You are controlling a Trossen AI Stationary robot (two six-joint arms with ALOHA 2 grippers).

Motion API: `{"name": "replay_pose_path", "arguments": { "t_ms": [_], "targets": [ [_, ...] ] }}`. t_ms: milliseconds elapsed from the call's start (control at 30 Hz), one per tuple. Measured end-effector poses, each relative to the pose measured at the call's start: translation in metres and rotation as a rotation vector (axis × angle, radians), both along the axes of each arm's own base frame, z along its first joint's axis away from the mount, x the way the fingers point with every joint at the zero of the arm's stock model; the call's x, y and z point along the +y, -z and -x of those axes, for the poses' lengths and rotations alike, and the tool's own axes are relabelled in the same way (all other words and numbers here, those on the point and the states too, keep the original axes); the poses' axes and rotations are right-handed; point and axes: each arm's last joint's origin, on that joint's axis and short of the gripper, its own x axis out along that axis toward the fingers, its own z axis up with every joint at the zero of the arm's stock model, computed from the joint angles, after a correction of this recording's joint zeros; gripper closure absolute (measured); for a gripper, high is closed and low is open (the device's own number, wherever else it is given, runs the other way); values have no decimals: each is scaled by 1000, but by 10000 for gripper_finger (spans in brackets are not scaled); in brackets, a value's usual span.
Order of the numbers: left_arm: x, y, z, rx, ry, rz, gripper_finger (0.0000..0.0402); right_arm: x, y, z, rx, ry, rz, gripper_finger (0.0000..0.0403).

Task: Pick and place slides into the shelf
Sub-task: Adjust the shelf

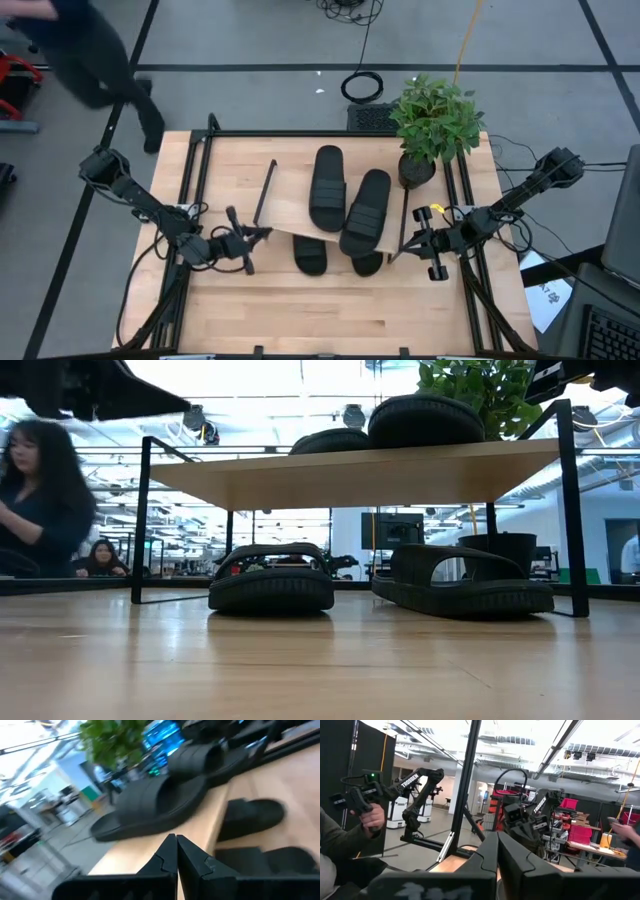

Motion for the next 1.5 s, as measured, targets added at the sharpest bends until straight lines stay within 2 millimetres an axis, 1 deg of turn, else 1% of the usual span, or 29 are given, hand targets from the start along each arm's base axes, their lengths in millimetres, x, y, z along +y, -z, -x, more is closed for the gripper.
{"name": "replay_pose_path", "arguments": {
  "t_ms": [167,233,300,367,433,467,600,767,867,1000,1100,1233,1300,1400,1500],
  "targets": [
    [-7,-6,0,-2,82,-15,401,0,0,0,0,0,0,403],
    [-11,-13,0,-13,41,-35,401,0,0,0,2,-2,-7,403],
    [-13,-20,2,-17,-91,-65,401,0,0,0,5,-6,-20,403],
    [-13,-27,5,-18,-260,-81,401,0,0,0,6,-7,-22,403],
    [-9,-29,7,-16,-439,-78,401,0,0,0,6,-8,-22,403],
    [-7,-29,7,-16,-479,-78,401,0,0,0,6,-9,-22,403],
    [-3,-17,7,-34,-458,-43,401,0,0,0,6,-10,-23,403],
    [12,3,10,-42,-548,-36,401,0,0,0,6,-11,-22,403],
    [20,9,8,-46,-522,5,401,0,0,0,5,-10,-18,403],
    [30,10,2,-26,-479,37,401,0,0,0,-7,-6,5,403],
    [44,10,0,-21,-531,33,401,1,-1,0,-20,-23,33,403],
    [65,10,8,-76,-593,102,401,2,-1,1,-26,-47,44,403],
    [72,14,13,-111,-547,181,401,2,-1,1,-25,-45,44,403],
    [76,20,17,-123,-415,291,401,2,0,1,-23,-45,45,403],
    [76,25,19,-115,-392,312,402,2,-1,1,-24,-46,43,403]
  ]
}}
